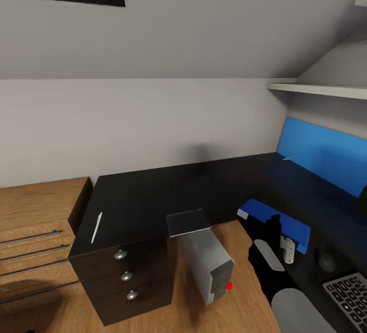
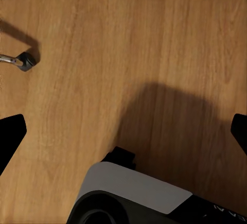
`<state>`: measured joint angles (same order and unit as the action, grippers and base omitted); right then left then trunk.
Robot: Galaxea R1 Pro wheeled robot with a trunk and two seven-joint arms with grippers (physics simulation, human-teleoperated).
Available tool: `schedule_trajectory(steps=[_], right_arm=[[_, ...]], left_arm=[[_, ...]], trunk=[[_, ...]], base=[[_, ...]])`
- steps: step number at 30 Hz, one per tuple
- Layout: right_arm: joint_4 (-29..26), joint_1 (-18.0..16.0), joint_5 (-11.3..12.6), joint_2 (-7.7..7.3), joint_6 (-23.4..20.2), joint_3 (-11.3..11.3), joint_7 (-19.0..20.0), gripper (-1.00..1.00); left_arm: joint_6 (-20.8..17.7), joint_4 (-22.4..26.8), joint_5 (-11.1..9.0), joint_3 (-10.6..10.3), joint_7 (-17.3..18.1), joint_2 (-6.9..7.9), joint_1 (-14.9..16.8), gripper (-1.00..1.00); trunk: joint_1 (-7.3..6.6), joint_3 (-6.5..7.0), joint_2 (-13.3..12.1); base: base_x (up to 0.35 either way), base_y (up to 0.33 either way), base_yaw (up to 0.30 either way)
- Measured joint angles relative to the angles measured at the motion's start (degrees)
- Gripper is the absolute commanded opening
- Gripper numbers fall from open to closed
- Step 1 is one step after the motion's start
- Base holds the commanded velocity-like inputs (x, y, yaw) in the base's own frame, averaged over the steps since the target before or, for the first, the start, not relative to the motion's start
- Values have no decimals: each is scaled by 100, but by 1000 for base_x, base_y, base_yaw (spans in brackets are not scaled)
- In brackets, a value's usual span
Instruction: In the bedroom, organize the workspace by keeping the computer under the desk, ensuring the monitor is on the desk, placing the keyboard on the desk next to the monitor, placing the mouse on the desk next to the keyboard, moving the folder from the swivel chair onto the desk next to the mouse, stacking the notebook on top of the folder with the pen on top of the notebook, and positioning the swivel chair next to the desk.
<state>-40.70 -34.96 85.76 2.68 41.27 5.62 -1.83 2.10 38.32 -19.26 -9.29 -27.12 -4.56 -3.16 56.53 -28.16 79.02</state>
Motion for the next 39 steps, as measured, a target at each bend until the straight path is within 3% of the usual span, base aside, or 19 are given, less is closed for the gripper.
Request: schedule_trajectory(steps=[21, 23, 24, 25, 27, 30, 32, 33, 34, 39], right_arm=[[11, 3, -2, 29, -9, -28, 0, 100], [13, 8, -9, 85, -68, -125, 5, 100], [9, 12, -13, 142, -116, -243, 6, 100], [6, 21, -22, 229, -187, -557, 8, 100], [8, 26, -40, 281, -233, -801, 7, 100], [12, 39, -38, 373, -267, -1514, 0, 100], [15, 45, -35, 402, -273, -1811, 0, 100], [46, 77, -40, 434, -335, -2476, 8, 100], [57, 82, -39, 434, -366, -2665, 9, 100], [92, 97, -36, 438, -571, -3138, 16, 100]], left_arm=[[2, 17, -9, 0, -3, 3, 0, 100], [2, 17, -9, 0, -4, 3, 0, 100], [3, 17, -9, 0, -4, 3, 0, 100], [3, 17, -9, -1, -4, 3, 1, 100], [2, 17, -9, -1, -4, 3, 0, 100], [4, 21, -9, -1, -4, 2, 1, 100], [4, 25, -9, -1, -4, 1, 0, 100], [5, 30, -9, -2, -4, 1, 1, 100], [5, 34, -9, -1, -4, 2, 0, 100], [5, 46, -9, 4, -4, 3, 0, 100]], trunk=[[-1, 0, 0], [-1, 0, 0], [-1, 0, 0], [-1, 0, 0], [-1, 0, 0], [-1, 0, 0], [-1, 0, 0], [-1, 0, 0], [-1, 0, 0], [-1, 0, 0]], base=[[-75, 0, 0], [0, 0, 0], [0, 0, 0], [0, 0, 0], [0, 0, 0], [0, 0, 0], [0, 0, 0], [0, 0, 0], [0, 0, 0], [0, 0, 0]])
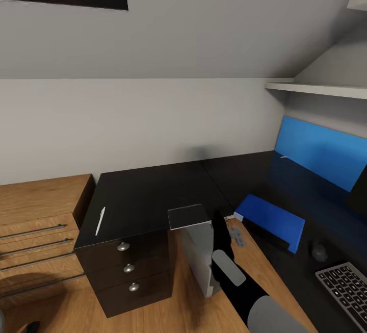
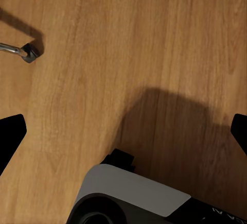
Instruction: In the bedroom, organize the workspace by keeping the computer under the desk, ensuring the monitor is on the desk, placing the keyboard on the desk next to the monitor, placing the mouse on the desk next to the keyboard, moving the folder from the swivel chair onto the desk next to the mouse, stacking the notebook on top of the folder with the pen on top of the notebook, and positioning the swivel chair next to the desk.
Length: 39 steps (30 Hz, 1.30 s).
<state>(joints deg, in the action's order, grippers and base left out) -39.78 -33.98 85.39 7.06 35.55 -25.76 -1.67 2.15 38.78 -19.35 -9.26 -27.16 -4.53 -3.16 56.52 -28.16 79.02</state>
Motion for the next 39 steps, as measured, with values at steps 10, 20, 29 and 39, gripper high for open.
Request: schedule_trajectory(steps=[10, 20, 29, 39], right_arm=[[18, 36, 82, -22, -1151, -219, 4, 100], [14, 38, 566, -47, -1811, -221, 14, 100], [5, 38, 650, -60, -1898, -222, 16, 100], [9, 38, 658, -60, -1895, -222, 16, 100]], left_arm=[[8, 269, -7, 4, -9, -8, 0, 100], [3, 318, -12, 1, -10, -12, 0, 100], [0, 322, -18, 1, -10, -9, 0, 100], [0, 323, -18, 1, -10, -8, 0, 100]], trunk=[[0, 0, 0], [219, -179, 400], [417, -341, 761], [636, -520, 1162]], base=[[0, 0, 0], [0, 0, 0], [0, 0, 0], [0, 0, 0]])
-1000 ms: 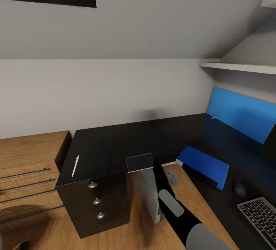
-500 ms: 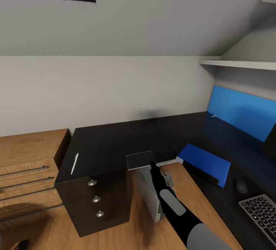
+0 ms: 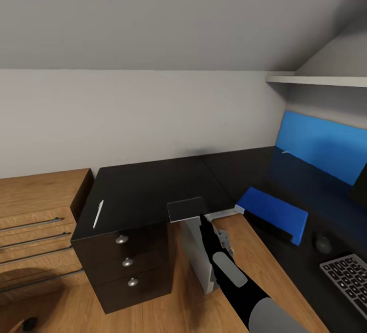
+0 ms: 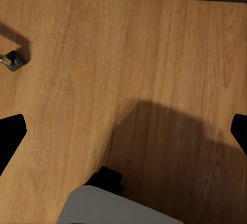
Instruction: In the bedroom, organize the workspace by keeping the computer under the desk, ensuring the monitor is on the desk, placing the keyboard on the desk next to the monitor, placing the mouse on the desk next to the keyboard, moving the folder from the swivel chair onto the desk next to the mouse, stacking the notebook on top of the folder with the pen on top of the notebook, and positioning the swivel chair next to the desk.
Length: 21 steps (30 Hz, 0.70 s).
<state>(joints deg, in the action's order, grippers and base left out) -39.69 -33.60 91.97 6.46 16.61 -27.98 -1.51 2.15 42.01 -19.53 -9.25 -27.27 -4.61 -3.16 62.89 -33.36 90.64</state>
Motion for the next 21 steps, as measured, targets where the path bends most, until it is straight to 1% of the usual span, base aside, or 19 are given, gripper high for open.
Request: schedule_trajectory(steps=[13, 21], right_arm=[[-4, 0, -4, 0, 0, -1, 0, 100], [-7, 0, -13, 2, 4, -7, 6, 100]], left_arm=[[0, 0, 8, 0, 0, 0, 0, 100], [0, 0, 8, 4, 5, 3, 0, 100]], trunk=[[286, -233, 522], [286, -234, 523]], base=[[0, 0, 0], [0, 0, 0]])
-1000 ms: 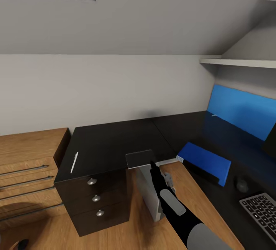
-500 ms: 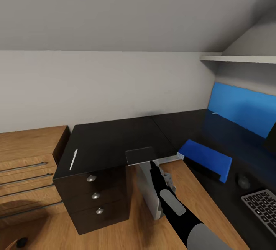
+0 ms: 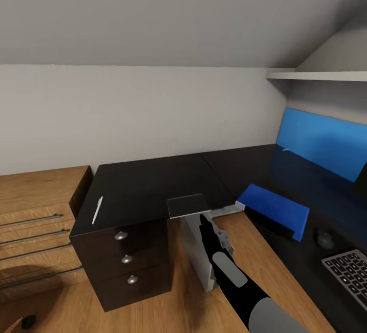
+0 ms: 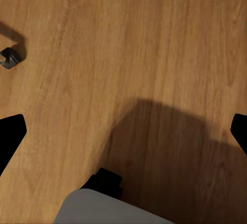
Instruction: In the bedroom, organize the workspace by keeping the computer under the desk, ensuring the monitor is on the desk, placing the keyboard on the desk next to the monitor, placing the mouse on the desk next to the keyboard, moving the folder from the swivel chair onto the desk next to the mouse, stacking the notebook on top of the folder with the pen on top of the notebook, and positioning the swivel chair next to the desk.
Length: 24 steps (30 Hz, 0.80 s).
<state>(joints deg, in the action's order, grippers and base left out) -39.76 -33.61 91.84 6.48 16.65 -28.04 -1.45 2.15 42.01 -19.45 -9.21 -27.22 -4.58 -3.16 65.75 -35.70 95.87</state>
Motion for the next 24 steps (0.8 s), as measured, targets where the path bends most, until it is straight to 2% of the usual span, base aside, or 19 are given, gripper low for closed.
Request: schedule_trajectory(steps=[4, 24], right_arm=[[-1, 0, -14, 5, 7, -13, 4, 100], [8, 0, -11, 7, -4, -29, 2, 100]], left_arm=[[-1, -4, 1, 11, 3, 10, 0, 100], [0, -17, 9, 14, 4, 13, 0, 100]], trunk=[[0, 0, 0], [-2, 0, 0]], base=[[2, 0, 0], [135, 49, 0]])
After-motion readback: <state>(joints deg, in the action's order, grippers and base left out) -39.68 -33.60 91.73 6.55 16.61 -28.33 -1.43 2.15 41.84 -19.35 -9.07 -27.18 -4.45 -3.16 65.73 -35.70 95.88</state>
